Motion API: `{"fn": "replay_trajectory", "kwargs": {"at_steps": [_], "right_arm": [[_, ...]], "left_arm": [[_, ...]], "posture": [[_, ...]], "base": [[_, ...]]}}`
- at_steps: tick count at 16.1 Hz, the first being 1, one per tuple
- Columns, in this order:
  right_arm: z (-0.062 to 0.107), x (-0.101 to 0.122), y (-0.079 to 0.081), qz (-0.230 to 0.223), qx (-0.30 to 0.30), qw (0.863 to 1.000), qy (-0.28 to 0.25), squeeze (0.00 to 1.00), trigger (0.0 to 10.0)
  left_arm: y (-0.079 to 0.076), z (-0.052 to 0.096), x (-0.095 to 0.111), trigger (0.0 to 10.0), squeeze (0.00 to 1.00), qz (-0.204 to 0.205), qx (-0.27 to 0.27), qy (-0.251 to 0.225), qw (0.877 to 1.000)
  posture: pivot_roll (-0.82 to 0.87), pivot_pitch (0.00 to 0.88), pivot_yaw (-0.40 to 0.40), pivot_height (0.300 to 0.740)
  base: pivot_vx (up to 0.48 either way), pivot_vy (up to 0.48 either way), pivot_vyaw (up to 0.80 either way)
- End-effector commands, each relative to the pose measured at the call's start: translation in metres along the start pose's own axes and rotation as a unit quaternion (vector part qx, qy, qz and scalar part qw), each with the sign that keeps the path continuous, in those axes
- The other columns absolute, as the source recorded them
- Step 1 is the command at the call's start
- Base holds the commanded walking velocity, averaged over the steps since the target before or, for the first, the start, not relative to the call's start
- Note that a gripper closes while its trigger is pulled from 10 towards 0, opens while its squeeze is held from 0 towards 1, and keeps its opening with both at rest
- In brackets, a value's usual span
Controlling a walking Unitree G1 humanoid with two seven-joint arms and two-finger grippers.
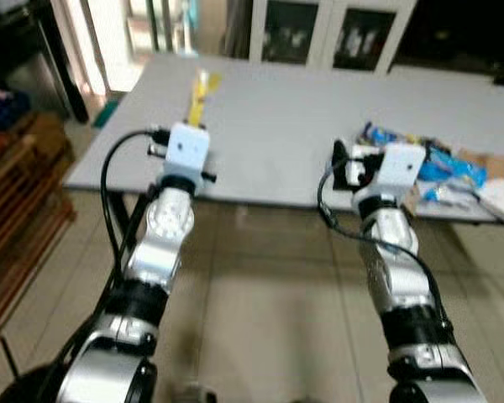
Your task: Picking trash to rubbish bin
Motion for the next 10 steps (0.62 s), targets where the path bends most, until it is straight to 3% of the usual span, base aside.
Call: {"fn": "replay_trajectory", "kwargs": {"at_steps": [1, 10], "right_arm": [[-0.0003, -0.0004, -0.0032, -0.002, -0.002, 1.000, 0.001, 0.00, 10.0], [-0.0001, -0.0026, -0.0040, -0.003, -0.002, 1.000, 0.006, 0.00, 10.0]], "left_arm": [[-0.0046, -0.0010, 0.0031, 10.0, 0.00, -0.002, -0.003, -0.005, 1.000], [-0.0046, -0.0014, 0.0028, 10.0, 0.00, -0.003, -0.004, -0.003, 1.000]], "posture": [[0.00, 0.021, -0.044, 0.740], [0.00, 0.021, -0.044, 0.740]], "base": [[-0.300, 0.000, 0.00], [-0.297, 0.000, 0.00]]}}
Point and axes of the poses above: a point about 5 cm out from each wrist's last joint towards the gripper, its own z axis pointing back from the gripper into the wrist, its own x axis along the axis of the wrist's last joint, y = z × x, the point moved 6 cm from there along -z, pointing out of the wrist towards the gripper, and after that the axes turned 13 degrees about z, right-handed, at the moved point
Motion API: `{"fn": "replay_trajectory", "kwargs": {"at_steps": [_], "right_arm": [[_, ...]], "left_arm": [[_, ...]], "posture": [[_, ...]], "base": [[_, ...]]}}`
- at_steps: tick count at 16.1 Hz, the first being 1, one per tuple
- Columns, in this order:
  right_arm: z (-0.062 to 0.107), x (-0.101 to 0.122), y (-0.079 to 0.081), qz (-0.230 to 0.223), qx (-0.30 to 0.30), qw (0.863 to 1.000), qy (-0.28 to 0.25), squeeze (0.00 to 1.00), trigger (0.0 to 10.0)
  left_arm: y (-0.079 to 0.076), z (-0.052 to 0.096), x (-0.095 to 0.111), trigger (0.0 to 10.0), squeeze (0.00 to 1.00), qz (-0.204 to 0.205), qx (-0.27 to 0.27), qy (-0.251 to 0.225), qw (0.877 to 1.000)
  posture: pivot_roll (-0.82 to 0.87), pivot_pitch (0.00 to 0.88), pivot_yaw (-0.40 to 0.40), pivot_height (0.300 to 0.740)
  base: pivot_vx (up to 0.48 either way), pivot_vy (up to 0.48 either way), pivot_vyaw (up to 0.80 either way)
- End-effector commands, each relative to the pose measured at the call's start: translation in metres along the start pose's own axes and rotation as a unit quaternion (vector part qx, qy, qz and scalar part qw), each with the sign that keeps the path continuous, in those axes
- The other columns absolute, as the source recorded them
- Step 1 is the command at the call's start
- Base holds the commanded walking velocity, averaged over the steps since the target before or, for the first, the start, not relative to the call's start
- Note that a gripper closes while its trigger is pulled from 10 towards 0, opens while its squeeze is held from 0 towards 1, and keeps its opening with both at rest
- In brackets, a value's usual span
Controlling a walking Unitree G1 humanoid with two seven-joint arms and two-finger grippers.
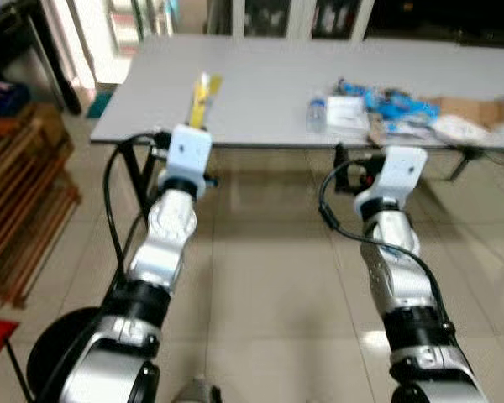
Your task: Picking trash to rubbish bin
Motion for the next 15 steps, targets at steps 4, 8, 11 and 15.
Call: {"fn": "replay_trajectory", "kwargs": {"at_steps": [4, 8, 11, 15], "right_arm": [[-0.002, 0.000, -0.001, -0.008, 0.002, 1.000, 0.003, 0.00, 10.0], [0.001, -0.009, 0.005, 0.006, 0.014, 1.000, 0.018, 0.00, 10.0], [0.007, -0.025, 0.009, 0.014, 0.026, 0.999, 0.044, 0.00, 10.0], [0.012, -0.032, 0.014, 0.011, 0.043, 0.998, 0.053, 0.00, 10.0]], "left_arm": [[-0.001, -0.003, 0.006, 10.0, 0.00, -0.007, -0.002, -0.008, 1.000], [0.001, -0.001, -0.006, 10.0, 0.00, -0.013, 0.006, 0.017, 1.000], [0.000, 0.008, -0.032, 10.0, 0.00, 0.010, -0.003, 0.059, 0.998], [0.008, 0.012, -0.044, 10.0, 0.00, 0.011, 0.013, 0.080, 0.997]], "posture": [[0.00, 0.023, -0.045, 0.740], [-0.01, 0.025, -0.045, 0.740], [0.00, 0.030, -0.047, 0.740], [0.00, 0.032, -0.051, 0.740]], "base": [[-0.296, 0.000, 0.00], [-0.143, 0.000, 0.00], [0.000, 0.000, 0.68], [0.000, 0.000, 0.80]]}}
Point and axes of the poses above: a point about 5 cm out from each wrist's last joint towards the gripper, its own z axis pointing back from the gripper into the wrist, its own x axis along the axis of the wrist's last joint, y = z × x, the point moved 6 cm from there along -z, pointing out of the wrist towards the gripper, and after that the axes turned 13 degrees about z, right-handed, at the moved point
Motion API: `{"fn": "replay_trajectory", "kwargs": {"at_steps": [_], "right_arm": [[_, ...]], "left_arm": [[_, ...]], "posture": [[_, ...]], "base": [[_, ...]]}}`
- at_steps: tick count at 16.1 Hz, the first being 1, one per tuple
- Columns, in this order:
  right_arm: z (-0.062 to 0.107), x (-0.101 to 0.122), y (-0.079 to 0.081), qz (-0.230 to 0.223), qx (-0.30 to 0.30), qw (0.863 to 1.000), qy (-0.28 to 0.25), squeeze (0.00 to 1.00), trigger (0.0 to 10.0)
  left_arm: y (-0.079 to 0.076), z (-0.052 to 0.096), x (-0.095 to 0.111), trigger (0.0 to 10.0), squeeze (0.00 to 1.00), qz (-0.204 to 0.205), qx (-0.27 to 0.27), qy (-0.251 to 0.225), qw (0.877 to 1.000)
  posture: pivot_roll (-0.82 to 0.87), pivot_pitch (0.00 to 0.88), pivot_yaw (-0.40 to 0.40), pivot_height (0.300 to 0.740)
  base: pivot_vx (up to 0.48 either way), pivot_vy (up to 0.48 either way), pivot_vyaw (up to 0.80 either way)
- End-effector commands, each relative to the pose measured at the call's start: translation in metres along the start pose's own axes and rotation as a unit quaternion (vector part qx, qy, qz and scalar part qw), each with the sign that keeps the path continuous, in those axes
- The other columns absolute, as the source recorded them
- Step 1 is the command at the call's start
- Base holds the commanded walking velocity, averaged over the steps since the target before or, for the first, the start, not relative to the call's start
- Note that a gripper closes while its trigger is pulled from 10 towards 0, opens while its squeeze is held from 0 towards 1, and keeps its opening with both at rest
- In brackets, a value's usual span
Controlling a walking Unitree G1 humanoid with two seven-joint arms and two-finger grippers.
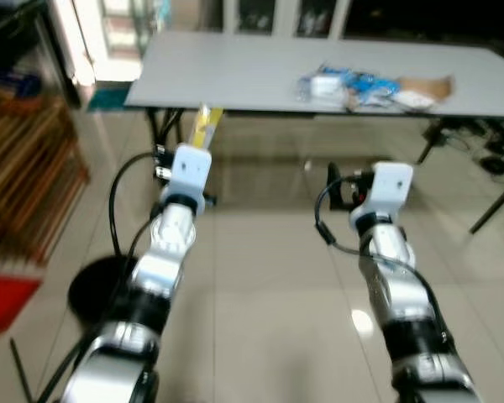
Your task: Picking trash to rubbish bin
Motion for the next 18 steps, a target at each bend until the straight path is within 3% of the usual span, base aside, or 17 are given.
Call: {"fn": "replay_trajectory", "kwargs": {"at_steps": [1, 14, 17, 18], "right_arm": [[-0.001, -0.002, 0.001, 0.000, 0.007, 1.000, 0.004, 0.00, 10.0], [0.001, -0.004, 0.026, 0.001, 0.065, 0.998, 0.004, 0.00, 10.0], [0.006, -0.030, 0.028, 0.009, 0.075, 0.996, 0.049, 0.00, 10.0], [0.012, -0.052, 0.026, 0.011, 0.076, 0.993, 0.088, 0.00, 10.0]], "left_arm": [[0.000, -0.001, -0.001, 10.0, 0.00, 0.006, 0.003, 0.003, 1.000], [-0.001, 0.001, -0.004, 10.0, 0.00, 0.009, 0.001, 0.003, 1.000], [0.002, 0.006, -0.023, 10.0, 0.00, -0.003, -0.007, 0.030, 1.000], [0.010, 0.012, -0.041, 10.0, 0.00, -0.001, -0.002, 0.058, 0.998]], "posture": [[0.00, 0.032, -0.050, 0.740], [0.01, 0.003, -0.052, 0.740], [0.01, 0.007, -0.056, 0.740], [0.01, 0.016, -0.057, 0.740]], "base": [[0.000, 0.000, 0.80], [0.000, 0.000, 0.80], [0.000, 0.000, 0.53], [0.000, 0.000, 0.00]]}}
Point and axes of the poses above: a point about 5 cm out from each wrist's last joint towards the gripper, its own z axis pointing back from the gripper into the wrist, its own x axis along the axis of the wrist's last joint, y = z × x, the point moved 6 cm from there along -z, pointing out of the wrist towards the gripper, and after that the axes turned 13 degrees about z, right-handed, at the moved point
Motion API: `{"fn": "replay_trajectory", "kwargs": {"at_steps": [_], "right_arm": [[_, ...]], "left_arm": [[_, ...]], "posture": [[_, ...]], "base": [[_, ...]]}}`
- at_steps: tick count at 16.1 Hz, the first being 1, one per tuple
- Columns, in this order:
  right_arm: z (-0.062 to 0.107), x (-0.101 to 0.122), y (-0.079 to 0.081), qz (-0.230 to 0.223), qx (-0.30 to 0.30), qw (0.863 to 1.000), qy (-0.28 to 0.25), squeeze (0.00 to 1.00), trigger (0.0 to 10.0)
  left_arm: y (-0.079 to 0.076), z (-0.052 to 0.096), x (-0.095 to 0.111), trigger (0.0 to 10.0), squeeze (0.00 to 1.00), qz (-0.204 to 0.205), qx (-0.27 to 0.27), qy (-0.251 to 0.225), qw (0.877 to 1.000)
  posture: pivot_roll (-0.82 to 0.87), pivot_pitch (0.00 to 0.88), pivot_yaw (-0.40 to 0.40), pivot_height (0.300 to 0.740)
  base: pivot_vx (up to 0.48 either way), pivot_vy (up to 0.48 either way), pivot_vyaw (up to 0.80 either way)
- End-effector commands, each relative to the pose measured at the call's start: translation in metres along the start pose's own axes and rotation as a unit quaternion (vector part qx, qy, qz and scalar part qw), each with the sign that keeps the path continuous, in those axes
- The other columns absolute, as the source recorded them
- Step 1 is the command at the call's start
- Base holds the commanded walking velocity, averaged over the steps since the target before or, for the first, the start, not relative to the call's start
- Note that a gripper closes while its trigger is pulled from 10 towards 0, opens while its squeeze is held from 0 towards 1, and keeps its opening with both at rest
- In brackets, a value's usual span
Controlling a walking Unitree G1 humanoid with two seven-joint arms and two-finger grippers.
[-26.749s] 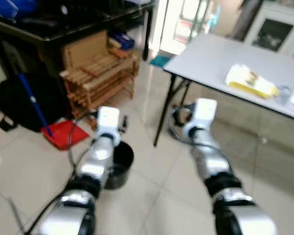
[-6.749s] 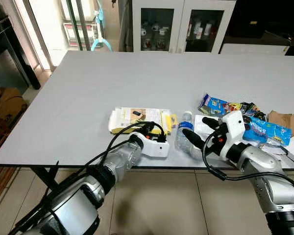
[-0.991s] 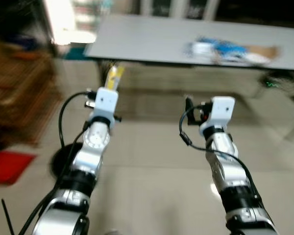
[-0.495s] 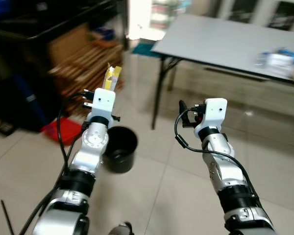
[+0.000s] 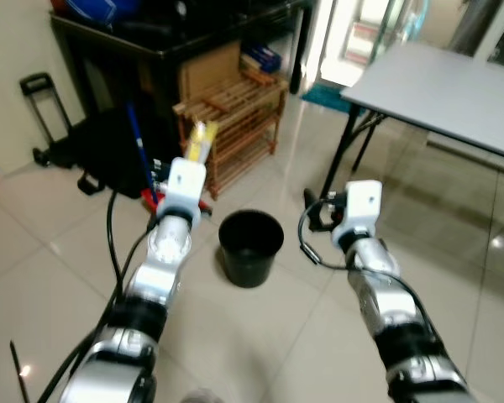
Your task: Picking trash to rubbish bin
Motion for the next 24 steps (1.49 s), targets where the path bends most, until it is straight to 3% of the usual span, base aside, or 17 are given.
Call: {"fn": "replay_trajectory", "kwargs": {"at_steps": [1, 3, 6, 10, 15, 19, 22, 24], "right_arm": [[0.004, -0.018, 0.000, 0.003, 0.006, 0.999, 0.032, 0.00, 10.0], [0.009, -0.037, 0.005, 0.010, 0.021, 0.998, 0.063, 0.00, 10.0], [0.037, -0.105, 0.011, 0.020, 0.044, 0.983, 0.177, 0.00, 10.0], [0.062, -0.142, 0.010, 0.015, 0.044, 0.969, 0.245, 0.00, 10.0], [0.085, -0.168, 0.027, -0.007, 0.074, 0.956, 0.285, 0.00, 10.0], [0.102, -0.183, 0.027, -0.017, 0.063, 0.947, 0.314, 0.00, 10.0], [0.129, -0.207, 0.033, -0.014, 0.059, 0.927, 0.371, 0.00, 10.0], [0.123, -0.201, 0.045, -0.031, 0.074, 0.931, 0.355, 0.00, 10.0]], "left_arm": [[0.006, 0.005, -0.017, 10.0, 0.00, -0.001, 0.001, 0.024, 1.000], [0.011, 0.010, -0.035, 10.0, 0.00, 0.003, 0.003, 0.054, 0.999], [0.020, 0.035, -0.096, 10.0, 0.00, 0.007, 0.007, 0.154, 0.988], [0.029, 0.064, -0.140, 10.0, 0.00, -0.011, 0.011, 0.229, 0.973], [0.031, 0.078, -0.158, 10.0, 0.00, -0.005, 0.019, 0.260, 0.966], [0.031, 0.091, -0.172, 10.0, 0.00, -0.015, 0.016, 0.287, 0.958], [0.026, 0.093, -0.175, 10.0, 0.00, -0.019, 0.009, 0.290, 0.957], [0.024, 0.091, -0.172, 10.0, 0.00, -0.021, 0.009, 0.284, 0.959]], "posture": [[0.01, 0.017, -0.058, 0.740], [0.01, 0.022, -0.059, 0.740], [0.01, 0.031, -0.067, 0.740], [0.01, 0.035, -0.069, 0.740], [0.01, 0.037, -0.072, 0.740], [0.00, 0.034, -0.067, 0.740], [0.02, 0.035, -0.074, 0.740], [0.02, 0.035, -0.070, 0.740]], "base": [[0.000, 0.000, 0.00], [0.000, 0.000, 0.00], [0.000, 0.000, 0.00], [0.316, 0.000, 0.00], [0.338, 0.000, 0.00], [0.337, 0.000, 0.00], [0.342, 0.000, 0.00], [0.345, 0.000, 0.00]]}}
Point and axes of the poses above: a point about 5 cm out from each wrist's last joint towards the gripper, its own z axis pointing back from the gripper into the wrist, its own x axis along the axis of the wrist's last joint, y = z × x, the point moved 6 cm from there along -z, pointing out of the wrist towards the gripper, and after that the axes turned 13 degrees about z, right-handed, at the moved point
